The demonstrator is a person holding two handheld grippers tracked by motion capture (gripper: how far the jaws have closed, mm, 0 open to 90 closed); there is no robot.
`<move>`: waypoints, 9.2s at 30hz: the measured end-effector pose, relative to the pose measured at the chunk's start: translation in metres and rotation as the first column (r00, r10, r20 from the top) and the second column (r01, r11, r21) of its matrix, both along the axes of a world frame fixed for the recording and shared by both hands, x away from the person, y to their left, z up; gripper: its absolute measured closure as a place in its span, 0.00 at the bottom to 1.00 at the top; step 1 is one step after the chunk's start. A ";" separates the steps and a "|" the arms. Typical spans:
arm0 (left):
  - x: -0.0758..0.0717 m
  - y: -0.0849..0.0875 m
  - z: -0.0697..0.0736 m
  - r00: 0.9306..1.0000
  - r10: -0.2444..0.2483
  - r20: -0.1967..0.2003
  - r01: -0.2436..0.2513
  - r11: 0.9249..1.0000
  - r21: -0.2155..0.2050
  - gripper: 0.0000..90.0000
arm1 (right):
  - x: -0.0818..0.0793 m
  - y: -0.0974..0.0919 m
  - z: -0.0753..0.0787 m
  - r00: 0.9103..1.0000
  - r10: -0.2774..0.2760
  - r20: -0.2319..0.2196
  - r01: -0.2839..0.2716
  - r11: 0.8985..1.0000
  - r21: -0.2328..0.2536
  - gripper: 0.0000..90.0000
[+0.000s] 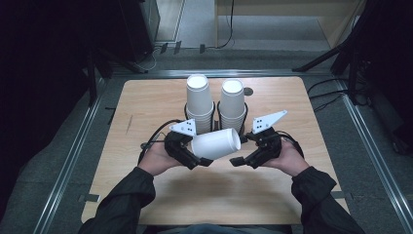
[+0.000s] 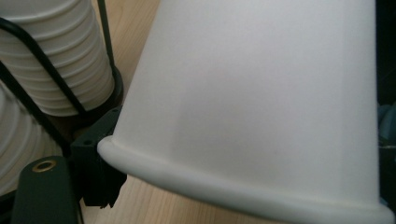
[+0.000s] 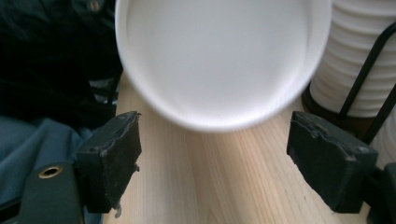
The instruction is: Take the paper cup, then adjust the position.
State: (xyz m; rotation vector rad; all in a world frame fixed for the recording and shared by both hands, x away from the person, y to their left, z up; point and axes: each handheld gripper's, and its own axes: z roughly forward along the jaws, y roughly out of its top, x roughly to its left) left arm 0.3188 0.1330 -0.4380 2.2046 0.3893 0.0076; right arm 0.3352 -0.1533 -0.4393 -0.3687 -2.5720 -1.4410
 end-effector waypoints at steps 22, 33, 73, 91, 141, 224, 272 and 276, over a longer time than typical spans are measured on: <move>0.005 -0.003 -0.005 0.999 0.014 -0.032 -0.004 0.959 0.282 0.15 | -0.001 0.002 -0.009 0.991 -0.010 0.132 0.022 0.996 -0.089 0.23; 0.010 -0.028 -0.022 0.994 -0.033 -0.108 0.070 0.931 0.358 0.15 | -0.002 0.015 -0.013 0.984 0.034 0.174 -0.011 0.991 -0.134 0.23; 0.006 -0.018 -0.010 0.999 -0.011 -0.050 0.019 0.986 0.168 0.00 | -0.004 0.027 -0.014 0.978 0.060 0.197 -0.033 0.990 -0.139 0.24; 0.001 -0.013 -0.001 0.997 -0.022 -0.069 0.019 0.999 -0.038 0.00 | -0.005 0.019 -0.006 0.984 0.057 0.167 -0.058 0.998 -0.001 0.24; 0.006 -0.032 0.003 0.998 -0.040 -0.057 0.054 0.958 0.281 0.14 | -0.004 0.048 -0.041 0.985 0.091 0.148 -0.056 0.972 -0.227 0.24; -0.004 -0.014 0.005 0.998 0.062 0.005 -0.062 0.998 0.029 0.17 | -0.007 0.013 -0.026 0.989 -0.079 0.125 0.099 0.981 -0.168 0.16; 0.011 0.076 0.013 0.948 0.318 0.012 -0.318 0.945 0.074 0.16 | 0.018 -0.028 -0.033 0.935 -0.293 0.201 0.329 0.928 -0.174 0.26; 0.013 0.087 0.014 0.939 0.343 0.013 -0.343 0.937 0.072 0.16 | 0.018 -0.027 -0.034 0.936 -0.287 0.203 0.324 0.928 -0.184 0.26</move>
